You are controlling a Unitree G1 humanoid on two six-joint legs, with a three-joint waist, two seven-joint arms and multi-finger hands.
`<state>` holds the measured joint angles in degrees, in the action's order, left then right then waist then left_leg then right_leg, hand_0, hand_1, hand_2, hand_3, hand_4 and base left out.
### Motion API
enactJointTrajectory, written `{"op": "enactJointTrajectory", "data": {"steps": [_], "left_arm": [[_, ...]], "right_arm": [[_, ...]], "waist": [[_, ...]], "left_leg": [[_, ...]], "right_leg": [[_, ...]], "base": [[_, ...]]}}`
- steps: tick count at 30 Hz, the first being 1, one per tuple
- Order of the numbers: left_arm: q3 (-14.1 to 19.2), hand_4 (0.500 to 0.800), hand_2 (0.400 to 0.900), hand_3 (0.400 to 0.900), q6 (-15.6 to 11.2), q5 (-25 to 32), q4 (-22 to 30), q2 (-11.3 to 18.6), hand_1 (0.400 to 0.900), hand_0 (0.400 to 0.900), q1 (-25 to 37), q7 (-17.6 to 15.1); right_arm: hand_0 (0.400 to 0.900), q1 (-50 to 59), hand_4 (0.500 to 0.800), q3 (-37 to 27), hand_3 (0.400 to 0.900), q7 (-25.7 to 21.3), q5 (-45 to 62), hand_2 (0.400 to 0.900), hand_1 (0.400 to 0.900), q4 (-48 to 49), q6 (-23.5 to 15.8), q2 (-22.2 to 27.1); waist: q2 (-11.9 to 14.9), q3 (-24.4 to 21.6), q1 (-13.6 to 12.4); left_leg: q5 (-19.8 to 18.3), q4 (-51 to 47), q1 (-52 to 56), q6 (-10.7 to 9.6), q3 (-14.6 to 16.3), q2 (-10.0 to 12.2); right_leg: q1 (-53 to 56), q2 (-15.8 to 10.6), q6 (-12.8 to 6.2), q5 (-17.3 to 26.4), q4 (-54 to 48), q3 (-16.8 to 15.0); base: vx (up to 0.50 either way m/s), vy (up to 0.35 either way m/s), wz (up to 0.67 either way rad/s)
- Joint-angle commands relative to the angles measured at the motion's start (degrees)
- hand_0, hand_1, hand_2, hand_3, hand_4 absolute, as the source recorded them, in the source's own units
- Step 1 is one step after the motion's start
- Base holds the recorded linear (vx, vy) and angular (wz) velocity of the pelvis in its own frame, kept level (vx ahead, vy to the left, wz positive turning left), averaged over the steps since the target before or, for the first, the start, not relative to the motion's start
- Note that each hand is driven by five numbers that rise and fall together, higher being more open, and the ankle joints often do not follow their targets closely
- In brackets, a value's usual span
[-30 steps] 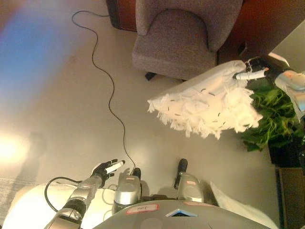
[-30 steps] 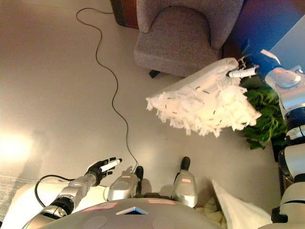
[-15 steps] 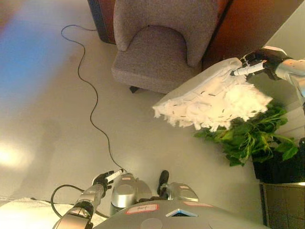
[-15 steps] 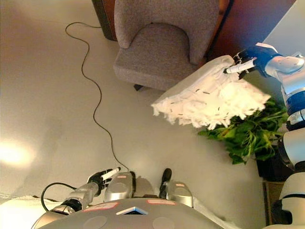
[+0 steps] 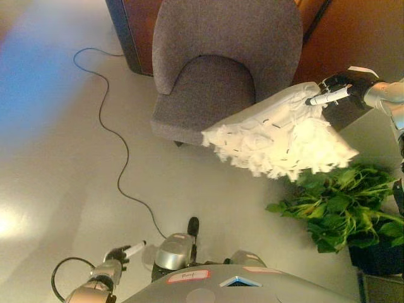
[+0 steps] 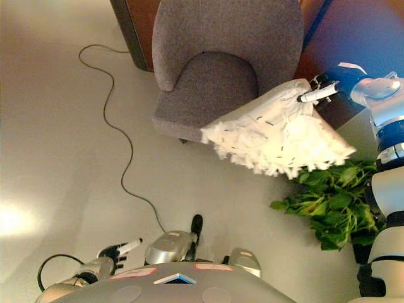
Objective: Pick up the pillow and put it on the sofa.
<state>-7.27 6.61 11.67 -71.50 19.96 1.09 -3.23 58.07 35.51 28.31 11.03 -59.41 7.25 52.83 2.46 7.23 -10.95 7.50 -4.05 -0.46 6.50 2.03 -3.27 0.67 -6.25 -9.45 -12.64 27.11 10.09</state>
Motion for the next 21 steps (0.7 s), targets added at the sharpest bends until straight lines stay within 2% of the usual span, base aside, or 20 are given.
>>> {"op": "enactJointTrajectory", "data": {"steps": [1,2,3,6,9,11,13,17,21], "left_arm": [[-1.39,0.800,0.900,0.900,0.21,-2.18,-3.11,2.74,0.900,0.900,-2.39,-0.53],[-1.33,0.800,0.900,0.900,0.42,-2.11,-3.00,2.91,0.900,0.900,-2.07,-0.56],[-1.25,0.800,0.900,0.900,0.85,-1.87,-2.88,3.17,0.900,0.900,-1.70,-0.62],[-1.43,0.800,0.900,0.900,2.37,-0.26,-2.19,4.33,0.900,0.900,-0.91,-1.57],[-0.39,0.800,0.900,0.900,2.17,-0.80,-3.00,4.86,0.900,0.900,-0.85,-2.92],[0.90,0.800,0.900,0.900,2.30,-1.37,-3.45,4.79,0.900,0.900,-1.60,-3.93],[1.67,0.800,0.900,0.900,2.67,-3.08,-4.01,4.47,0.900,0.900,-2.23,-3.73],[2.16,0.800,0.900,0.900,1.37,-5.85,-5.33,3.20,0.900,0.900,-4.20,-4.78],[2.21,0.800,0.900,0.900,0.17,-6.59,-5.00,3.43,0.900,0.900,-5.64,-5.18]], "right_arm": [[0.400,13.10,0.500,-2.74,0.400,-2.79,4.47,0.400,0.400,2.67,-5.03,4.68],[0.400,13.04,0.500,-2.70,0.400,-2.86,5.01,0.400,0.400,2.37,-5.30,4.83],[0.400,13.18,0.500,-2.44,0.400,-2.86,5.81,0.400,0.400,2.02,-5.43,5.17],[0.400,13.46,0.500,-2.25,0.400,-3.09,7.33,0.400,0.400,1.44,-4.77,5.68],[0.400,14.41,0.500,-2.04,0.400,-2.78,8.69,0.400,0.400,0.59,-3.66,5.92],[0.400,15.15,0.500,-1.33,0.400,-1.12,7.74,0.400,0.400,-0.13,-2.90,6.12],[0.400,16.37,0.500,0.14,0.400,0.16,7.36,0.400,0.400,-1.72,-2.71,6.37],[0.400,18.16,0.500,1.77,0.400,3.04,6.85,0.400,0.400,-5.80,-2.53,6.06],[0.400,18.99,0.500,1.98,0.400,2.23,6.37,0.400,0.400,-7.06,-0.68,4.88]], "waist": [[2.88,-5.05,-0.32],[3.15,-4.61,0.02],[3.91,-4.25,0.64],[4.60,-3.29,2.53],[6.06,-3.14,2.22],[7.10,-3.81,1.89],[7.57,-4.62,1.69],[7.81,-5.59,0.62],[7.19,-4.77,-0.86]], "left_leg": [[-6.16,2.13,-0.80,-6.93,-2.06,1.37],[-6.98,2.14,-0.01,-7.06,-2.50,1.84],[-8.33,2.35,0.68,-7.09,-3.21,1.92],[-11.44,2.42,2.48,-7.09,-5.22,3.32],[-12.45,2.81,2.51,-6.93,-5.82,4.03],[-12.17,2.88,2.71,-7.68,-5.24,4.89],[-11.87,2.40,3.51,-8.48,-4.46,5.77],[-11.10,2.16,3.84,-10.44,-2.93,7.67],[-9.42,2.40,2.14,-12.19,-2.85,9.01]], "right_leg": [[-0.52,0.52,1.85,11.64,-13.90,3.02],[-1.54,-0.69,1.62,12.49,-17.03,3.55],[-3.71,-2.67,0.73,15.76,-21.23,2.73],[-9.72,-4.35,-0.90,21.09,-25.04,-0.98],[-8.51,-3.95,-1.34,20.75,-26.45,-0.34],[-5.83,-3.10,-1.19,20.60,-28.47,0.12],[-3.89,-2.36,-0.54,19.61,-29.25,0.44],[-0.01,-1.47,0.94,17.46,-31.06,2.07],[1.28,-0.85,2.11,15.90,-31.67,3.50]], "base": [[0.23,-0.274,0.28],[0.23,-0.335,0.36],[0.24,-0.361,0.42],[0.23,-0.382,0.58],[0.20,-0.341,0.35],[0.27,-0.299,0.24],[0.26,-0.167,0.22],[0.26,-0.137,0.20],[0.16,-0.154,0.29]]}}
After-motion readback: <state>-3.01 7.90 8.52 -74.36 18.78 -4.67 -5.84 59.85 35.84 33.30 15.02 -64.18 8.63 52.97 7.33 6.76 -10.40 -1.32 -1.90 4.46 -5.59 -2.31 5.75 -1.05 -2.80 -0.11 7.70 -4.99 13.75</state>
